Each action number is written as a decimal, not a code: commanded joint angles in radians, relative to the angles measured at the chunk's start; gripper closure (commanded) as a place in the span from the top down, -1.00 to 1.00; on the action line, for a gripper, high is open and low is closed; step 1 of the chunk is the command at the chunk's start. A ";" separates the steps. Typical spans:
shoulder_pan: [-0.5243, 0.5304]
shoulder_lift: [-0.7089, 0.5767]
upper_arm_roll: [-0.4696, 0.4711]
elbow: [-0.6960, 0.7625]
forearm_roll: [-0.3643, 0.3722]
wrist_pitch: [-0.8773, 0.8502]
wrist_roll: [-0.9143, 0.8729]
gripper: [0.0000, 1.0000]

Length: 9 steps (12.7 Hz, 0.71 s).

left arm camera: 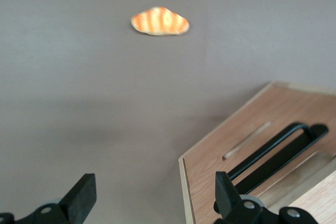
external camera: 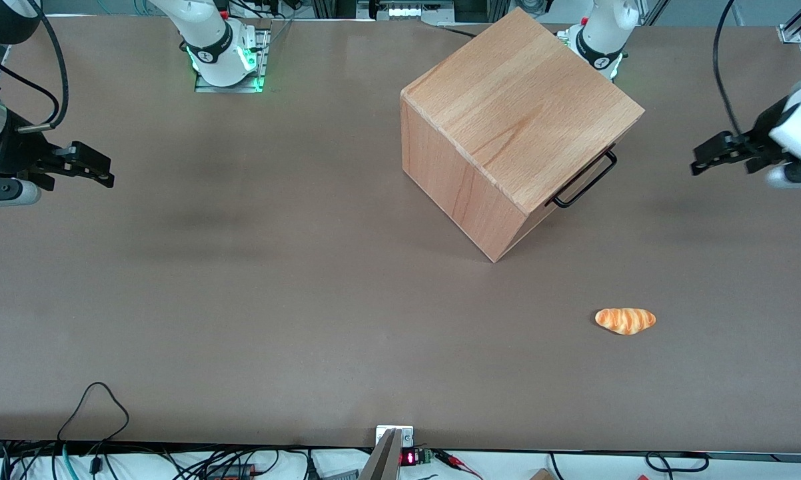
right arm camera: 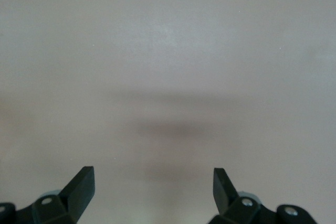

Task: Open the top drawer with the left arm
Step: 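Move the left gripper to the black drawer handle of the wooden cabinet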

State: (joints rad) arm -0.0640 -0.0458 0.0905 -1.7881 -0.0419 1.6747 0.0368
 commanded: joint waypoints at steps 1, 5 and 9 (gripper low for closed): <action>-0.004 0.029 -0.002 -0.048 -0.038 0.048 0.129 1.00; -0.004 0.047 -0.025 -0.131 -0.056 0.158 0.334 1.00; -0.004 0.063 -0.084 -0.169 -0.105 0.161 0.461 1.00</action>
State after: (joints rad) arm -0.0664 0.0204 0.0313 -1.9325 -0.1230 1.8205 0.4218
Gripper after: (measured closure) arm 0.000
